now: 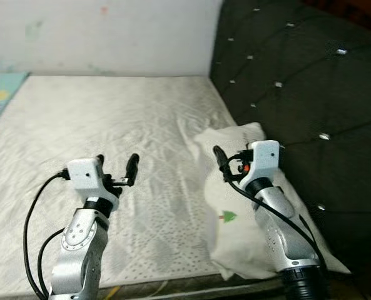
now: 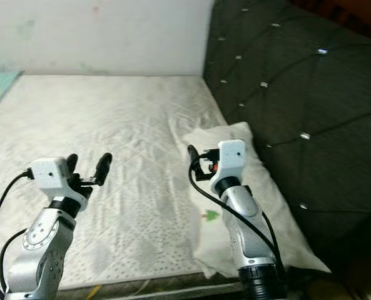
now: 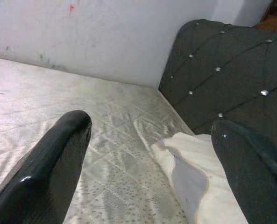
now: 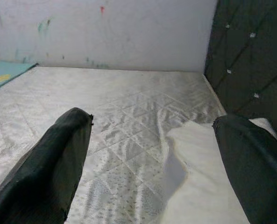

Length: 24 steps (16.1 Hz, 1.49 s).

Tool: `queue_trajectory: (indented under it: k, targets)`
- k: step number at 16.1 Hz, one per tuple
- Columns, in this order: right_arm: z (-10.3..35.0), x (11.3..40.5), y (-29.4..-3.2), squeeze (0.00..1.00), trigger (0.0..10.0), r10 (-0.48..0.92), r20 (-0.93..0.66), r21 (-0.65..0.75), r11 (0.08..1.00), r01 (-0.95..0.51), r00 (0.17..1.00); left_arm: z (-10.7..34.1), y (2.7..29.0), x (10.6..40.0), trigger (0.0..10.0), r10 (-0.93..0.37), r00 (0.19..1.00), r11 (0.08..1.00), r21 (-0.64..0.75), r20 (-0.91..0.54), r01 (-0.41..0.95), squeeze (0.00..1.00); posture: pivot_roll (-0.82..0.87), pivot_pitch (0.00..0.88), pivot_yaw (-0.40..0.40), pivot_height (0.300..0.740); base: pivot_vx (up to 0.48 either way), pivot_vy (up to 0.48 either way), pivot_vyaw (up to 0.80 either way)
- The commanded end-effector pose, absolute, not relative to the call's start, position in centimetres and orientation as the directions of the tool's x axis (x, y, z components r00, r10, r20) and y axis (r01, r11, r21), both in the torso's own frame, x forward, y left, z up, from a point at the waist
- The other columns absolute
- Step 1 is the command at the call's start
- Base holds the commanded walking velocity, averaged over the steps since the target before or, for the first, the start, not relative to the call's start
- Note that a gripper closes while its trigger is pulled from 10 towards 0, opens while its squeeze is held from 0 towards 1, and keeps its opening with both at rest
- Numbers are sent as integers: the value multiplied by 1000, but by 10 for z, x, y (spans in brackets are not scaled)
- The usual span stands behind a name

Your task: Clean up the room

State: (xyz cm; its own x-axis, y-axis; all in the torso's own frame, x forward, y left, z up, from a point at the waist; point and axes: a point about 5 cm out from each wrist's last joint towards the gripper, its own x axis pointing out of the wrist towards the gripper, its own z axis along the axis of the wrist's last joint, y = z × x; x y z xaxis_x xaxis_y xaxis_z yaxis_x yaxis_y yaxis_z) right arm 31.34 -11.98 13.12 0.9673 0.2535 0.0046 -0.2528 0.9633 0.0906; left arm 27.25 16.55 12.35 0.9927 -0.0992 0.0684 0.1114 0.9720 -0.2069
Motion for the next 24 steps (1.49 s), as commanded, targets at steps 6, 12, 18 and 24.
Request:
queue_trajectory:
  k: [6,12,18,24]
  targets:
    - [133,313,-117,0,10000,268,14,84,960,-268,963,124,169,272,10000,-85,994,978,-187,68,96,0,-79,0,-63,740,0,480,0]
    - [132,314,-117,0,10000,267,8,90,960,-267,964,124,170,272,10000,-76,995,976,-197,70,88,0,-78,0,-67,740,0,480,0]
    - [134,315,-116,0,10000,275,19,59,960,-275,961,125,171,274,10000,-76,995,977,-196,72,89,0,-81,0,-64,740,0,480,351]
    - [132,315,-116,0,10000,277,15,63,959,-277,961,125,169,275,10000,-77,994,976,-198,73,90,0,-82,0,-62,740,0,480,85]
